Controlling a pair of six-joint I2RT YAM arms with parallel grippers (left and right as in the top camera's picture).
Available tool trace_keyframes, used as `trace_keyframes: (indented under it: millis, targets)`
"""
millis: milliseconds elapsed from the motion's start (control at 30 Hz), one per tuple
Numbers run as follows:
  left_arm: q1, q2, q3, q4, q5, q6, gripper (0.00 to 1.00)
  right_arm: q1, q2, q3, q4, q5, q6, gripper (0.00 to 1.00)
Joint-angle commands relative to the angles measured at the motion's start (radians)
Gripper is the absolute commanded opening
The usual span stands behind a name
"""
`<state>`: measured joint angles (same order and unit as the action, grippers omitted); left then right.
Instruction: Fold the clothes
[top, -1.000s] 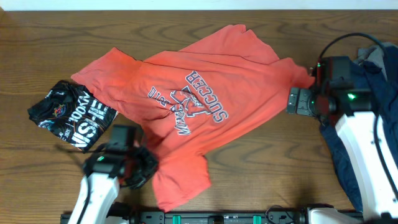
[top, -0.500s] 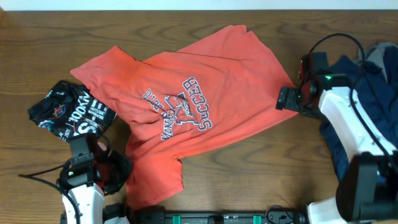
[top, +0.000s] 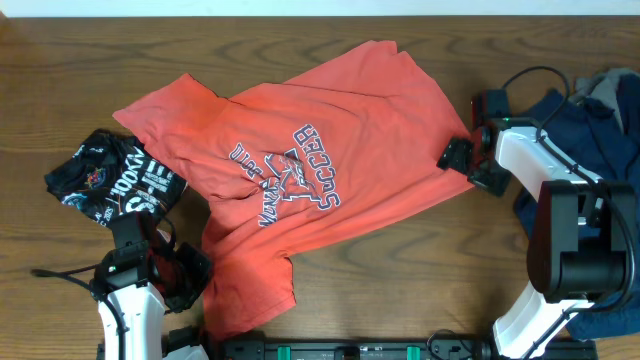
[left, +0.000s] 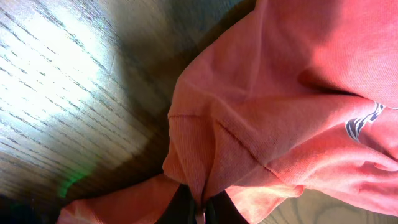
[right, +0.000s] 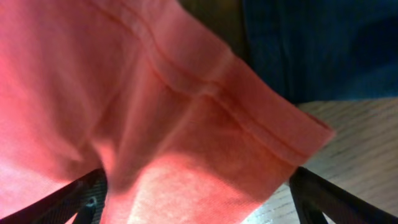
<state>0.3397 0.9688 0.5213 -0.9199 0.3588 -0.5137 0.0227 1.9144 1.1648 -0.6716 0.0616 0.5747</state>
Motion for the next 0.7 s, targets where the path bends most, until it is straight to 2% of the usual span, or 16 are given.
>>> trace_keyframes:
  millis: [0, 67, 100, 167, 200, 333, 433, 600, 667]
  targets:
    - [0.007, 0.003, 0.017, -0.006, -0.02, 0.024, 0.06, -0.019, 0.052, -0.002, 0.033, -0.003, 0.057, 0.91]
    - [0.007, 0.003, 0.017, -0.003, -0.02, 0.024, 0.06, -0.02, 0.078, -0.002, 0.049, -0.004, 0.058, 0.87]
    - [0.007, 0.003, 0.017, -0.003, -0.02, 0.024, 0.06, -0.02, 0.088, -0.002, 0.051, -0.002, 0.058, 0.81]
    - [0.007, 0.003, 0.017, -0.003, -0.021, 0.024, 0.06, -0.021, 0.105, -0.002, 0.05, -0.003, 0.061, 0.64]
    - [0.007, 0.003, 0.017, -0.003, -0.021, 0.024, 0.06, -0.021, 0.108, -0.002, 0.047, -0.002, 0.06, 0.61]
    - [0.007, 0.003, 0.017, -0.002, -0.021, 0.024, 0.06, -0.028, 0.108, -0.002, 0.035, -0.002, 0.06, 0.59]
    - [0.007, 0.003, 0.017, -0.003, -0.043, 0.024, 0.06, -0.04, 0.107, -0.002, 0.018, 0.002, 0.06, 0.5]
    - [0.007, 0.003, 0.017, -0.003, -0.047, 0.024, 0.06, -0.067, 0.106, -0.002, -0.007, 0.002, 0.06, 0.54]
    - [0.007, 0.003, 0.017, -0.003, -0.047, 0.024, 0.06, -0.077, 0.103, -0.002, -0.026, 0.001, 0.053, 0.51]
